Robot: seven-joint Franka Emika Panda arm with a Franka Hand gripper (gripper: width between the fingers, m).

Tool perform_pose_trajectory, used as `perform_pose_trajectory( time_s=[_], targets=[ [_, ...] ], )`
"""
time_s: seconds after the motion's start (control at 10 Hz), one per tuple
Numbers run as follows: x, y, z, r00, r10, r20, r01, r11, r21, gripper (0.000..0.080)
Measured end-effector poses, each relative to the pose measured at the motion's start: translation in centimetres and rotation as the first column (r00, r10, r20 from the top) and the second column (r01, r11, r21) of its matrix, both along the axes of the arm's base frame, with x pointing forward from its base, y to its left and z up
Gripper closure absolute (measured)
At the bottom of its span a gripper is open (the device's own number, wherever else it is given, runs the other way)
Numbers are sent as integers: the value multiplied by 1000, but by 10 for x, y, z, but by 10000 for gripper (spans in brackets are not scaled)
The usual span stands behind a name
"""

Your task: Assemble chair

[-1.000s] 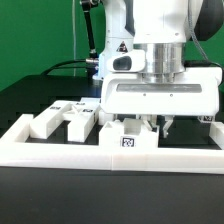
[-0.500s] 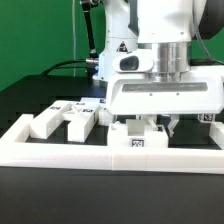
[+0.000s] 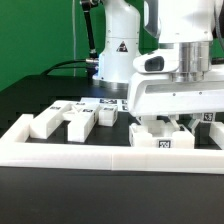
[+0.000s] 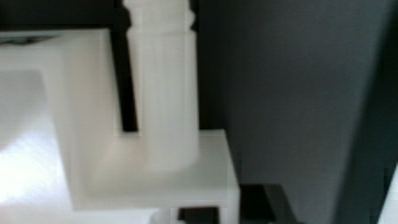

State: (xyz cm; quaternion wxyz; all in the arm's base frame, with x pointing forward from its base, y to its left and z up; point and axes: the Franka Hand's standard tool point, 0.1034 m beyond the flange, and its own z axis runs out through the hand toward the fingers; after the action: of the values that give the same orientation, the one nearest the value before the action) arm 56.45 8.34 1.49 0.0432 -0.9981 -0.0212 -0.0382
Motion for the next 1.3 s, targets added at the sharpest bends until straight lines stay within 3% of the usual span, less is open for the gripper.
perform_pose_trajectory(
  time_s=[0.5, 0.8, 1.2, 1.3],
  targets=[
    [31, 30, -2, 999, 16, 38, -16, 1000, 15, 765],
    [35, 43, -1, 1000, -6, 9, 6, 1000, 21, 764],
    [34, 42, 5, 1000, -23, -13, 23, 1000, 19, 764],
    [34, 38, 6, 999, -41, -18, 41, 999, 15, 695]
  ],
)
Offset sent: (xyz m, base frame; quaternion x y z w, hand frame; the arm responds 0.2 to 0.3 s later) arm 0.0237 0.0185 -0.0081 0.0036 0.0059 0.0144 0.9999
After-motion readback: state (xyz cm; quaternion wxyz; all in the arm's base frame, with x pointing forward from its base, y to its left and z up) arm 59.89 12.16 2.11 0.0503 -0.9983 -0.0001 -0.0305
